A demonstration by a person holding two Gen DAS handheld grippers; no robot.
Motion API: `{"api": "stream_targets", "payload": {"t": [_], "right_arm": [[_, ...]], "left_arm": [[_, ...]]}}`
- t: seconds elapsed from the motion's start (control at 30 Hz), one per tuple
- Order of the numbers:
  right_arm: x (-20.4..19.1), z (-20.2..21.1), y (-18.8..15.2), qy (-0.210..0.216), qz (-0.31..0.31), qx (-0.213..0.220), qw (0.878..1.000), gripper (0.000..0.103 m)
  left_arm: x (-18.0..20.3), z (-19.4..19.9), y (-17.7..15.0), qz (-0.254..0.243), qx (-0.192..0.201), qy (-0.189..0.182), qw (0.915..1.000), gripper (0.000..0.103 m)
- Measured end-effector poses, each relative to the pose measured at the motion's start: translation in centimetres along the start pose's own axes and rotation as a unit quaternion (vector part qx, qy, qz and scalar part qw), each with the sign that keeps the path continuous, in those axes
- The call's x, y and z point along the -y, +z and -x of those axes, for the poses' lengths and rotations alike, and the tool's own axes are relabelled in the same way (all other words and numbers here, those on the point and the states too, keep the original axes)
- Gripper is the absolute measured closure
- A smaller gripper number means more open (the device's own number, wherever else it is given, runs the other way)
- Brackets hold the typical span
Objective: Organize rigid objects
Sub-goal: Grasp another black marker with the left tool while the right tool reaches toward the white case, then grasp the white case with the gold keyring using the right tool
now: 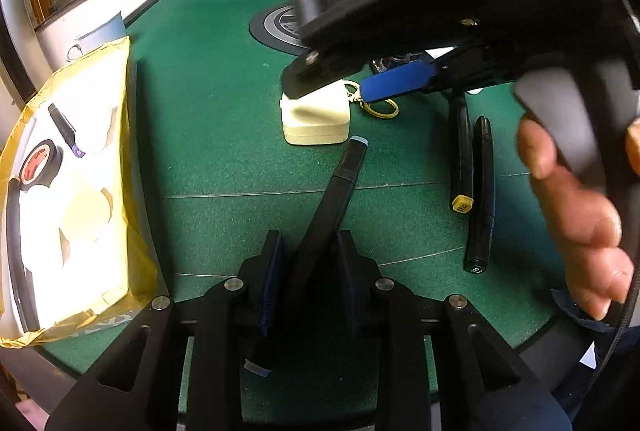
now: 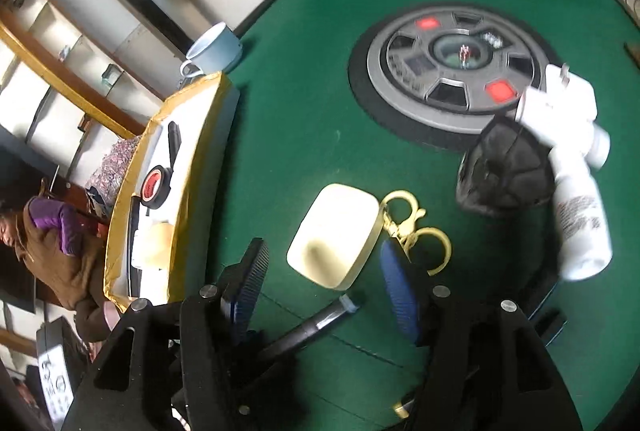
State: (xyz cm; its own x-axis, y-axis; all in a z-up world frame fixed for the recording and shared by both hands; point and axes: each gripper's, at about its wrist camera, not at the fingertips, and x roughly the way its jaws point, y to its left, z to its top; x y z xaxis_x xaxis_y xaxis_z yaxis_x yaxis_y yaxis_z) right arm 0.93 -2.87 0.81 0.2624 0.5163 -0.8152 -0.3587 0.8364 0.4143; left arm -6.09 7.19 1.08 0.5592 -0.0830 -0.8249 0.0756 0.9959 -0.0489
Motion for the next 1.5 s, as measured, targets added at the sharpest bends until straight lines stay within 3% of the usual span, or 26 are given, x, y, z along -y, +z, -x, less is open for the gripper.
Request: {"api": "stream_targets", "payload": {"t": [0.17, 0.37, 0.67, 0.73, 0.9, 1.03, 1.13, 1.3, 1.43, 1.5], "right_arm": [[-1.3, -2.1, 0.6, -0.042, 0.018, -0.019, 0.999, 0.049], [-3.0, -4.5, 1.2, -0.129, 0.122, -0.026, 0.984, 0.049], [0.1, -0.4, -0.2, -0.069, 0.099, 0.021, 0.992, 0.052], [0.9, 0.7, -0.5, -0.052, 0.088, 0.031, 0.994, 0.053], [1.9, 2.8, -1.4, -0.013, 0.070, 0.056, 0.996, 0.056], [2.0, 2.7, -1.7, 0.004, 0.069, 0.045, 0.997, 0.073], [1.8, 2.6, -2.0, -0.023, 0.080, 0.036, 0.996, 0.073], [1.9, 1.9, -2.3, -0.022, 0.090, 0.037, 0.995, 0.073], [2.2, 2.2, -2.5, -0.042, 0.083, 0.051, 0.994, 0.083], [2.7, 2.4, -2.4, -0.033, 0.071, 0.057, 0.995, 0.083]], "left_arm": [[-0.3, 0.3, -0.2, 0.002, 0.003, -0.006, 1.0000, 0.078], [-0.6, 0.3, -0.3, 0.002, 0.005, -0.009, 0.9999, 0.078], [1.0, -0.6, 0.9, -0.024, 0.014, 0.012, 0.9995, 0.076], [1.0, -0.7, 1.2, -0.020, 0.017, 0.009, 0.9996, 0.088], [0.0, -0.2, 1.2, 0.018, 0.022, -0.020, 0.9994, 0.091], [-0.4, 0.8, 1.6, 0.031, 0.030, -0.019, 0.9989, 0.091], [-1.0, 0.4, 1.6, 0.036, 0.024, -0.010, 0.9990, 0.091], [-0.3, 0.0, 1.0, 0.043, 0.014, -0.011, 0.9989, 0.091], [-0.4, 0.4, 0.5, 0.044, 0.016, -0.011, 0.9988, 0.091], [-0.7, 0.4, 0.6, 0.050, 0.023, -0.012, 0.9984, 0.091]]}}
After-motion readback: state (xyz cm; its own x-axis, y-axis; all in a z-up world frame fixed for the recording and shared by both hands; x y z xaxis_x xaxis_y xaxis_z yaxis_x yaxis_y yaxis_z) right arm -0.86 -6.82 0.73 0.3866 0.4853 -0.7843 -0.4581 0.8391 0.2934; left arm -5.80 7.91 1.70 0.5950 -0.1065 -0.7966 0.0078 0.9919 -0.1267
